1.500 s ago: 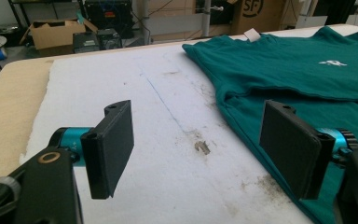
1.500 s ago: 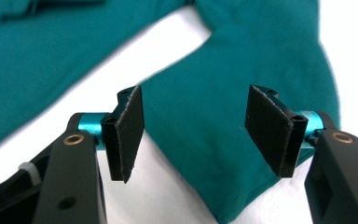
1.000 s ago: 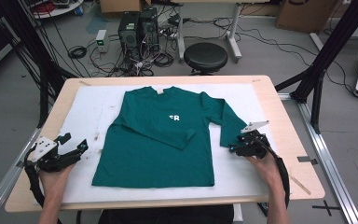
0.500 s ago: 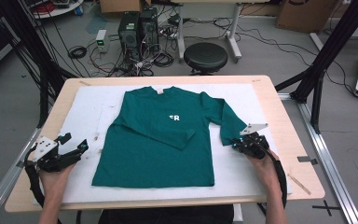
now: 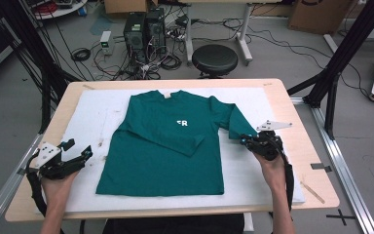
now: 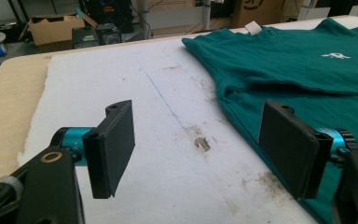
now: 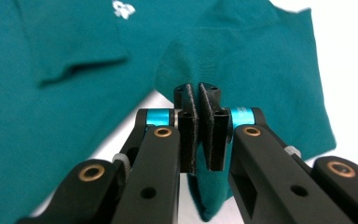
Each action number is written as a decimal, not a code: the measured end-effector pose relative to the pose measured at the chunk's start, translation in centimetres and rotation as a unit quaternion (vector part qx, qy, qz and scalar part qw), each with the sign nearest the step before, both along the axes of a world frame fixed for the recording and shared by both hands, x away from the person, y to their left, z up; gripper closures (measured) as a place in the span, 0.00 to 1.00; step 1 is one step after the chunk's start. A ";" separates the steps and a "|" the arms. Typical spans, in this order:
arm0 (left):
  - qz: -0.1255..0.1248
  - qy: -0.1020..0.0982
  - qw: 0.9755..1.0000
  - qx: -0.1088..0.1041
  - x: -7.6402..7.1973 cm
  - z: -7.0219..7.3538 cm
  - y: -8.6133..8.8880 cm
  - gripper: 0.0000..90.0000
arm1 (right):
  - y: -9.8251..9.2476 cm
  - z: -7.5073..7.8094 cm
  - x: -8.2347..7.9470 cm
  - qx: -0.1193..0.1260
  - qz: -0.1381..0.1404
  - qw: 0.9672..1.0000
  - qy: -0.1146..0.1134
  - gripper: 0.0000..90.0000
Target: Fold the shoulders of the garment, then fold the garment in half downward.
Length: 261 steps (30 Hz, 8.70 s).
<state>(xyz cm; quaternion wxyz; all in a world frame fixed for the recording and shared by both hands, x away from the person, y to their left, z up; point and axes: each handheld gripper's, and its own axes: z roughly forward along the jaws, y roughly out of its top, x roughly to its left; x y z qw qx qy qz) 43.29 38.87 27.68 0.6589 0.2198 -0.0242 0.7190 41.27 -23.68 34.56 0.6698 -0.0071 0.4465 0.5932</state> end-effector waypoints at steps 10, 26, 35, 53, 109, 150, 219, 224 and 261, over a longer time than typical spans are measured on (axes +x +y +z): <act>-0.004 0.000 1.000 0.000 0.0 0.0 0.1 0.31 | 5.6 1.1 -3.5 -0.046 0.003 0.999 -0.022 0.96; -0.006 0.001 1.000 -0.002 0.0 0.0 0.1 0.31 | 14.1 2.2 -4.7 -0.100 0.020 0.995 -0.018 0.96; -0.005 0.000 1.000 -0.001 0.0 0.0 0.1 0.31 | 18.1 2.2 -4.8 -0.139 0.041 0.989 -0.007 0.96; -0.003 0.001 1.000 -0.001 0.0 0.0 0.1 0.31 | 24.0 1.7 -3.4 -0.189 0.051 0.981 0.002 0.96; -0.022 -0.015 1.000 -0.005 -0.1 -0.4 0.5 0.21 | 4.5 -2.5 0.1 0.003 0.053 0.991 -0.125 0.23; -0.019 -0.012 1.000 0.011 0.0 -0.5 0.3 0.25 | 0.8 -3.1 3.2 0.079 0.065 0.989 -0.106 0.23; 0.067 0.193 0.975 0.085 0.5 2.2 -7.5 0.92 | 7.5 -2.7 3.9 0.002 -0.056 0.998 0.026 0.51; 0.057 0.196 0.975 0.087 0.5 2.3 -7.4 0.93 | 7.9 -2.6 4.2 0.013 -0.064 0.997 0.029 0.54; 0.055 0.197 0.961 0.184 0.3 -5.6 -8.1 0.97 | 4.3 -10.7 3.7 -0.067 -0.043 0.997 0.021 0.99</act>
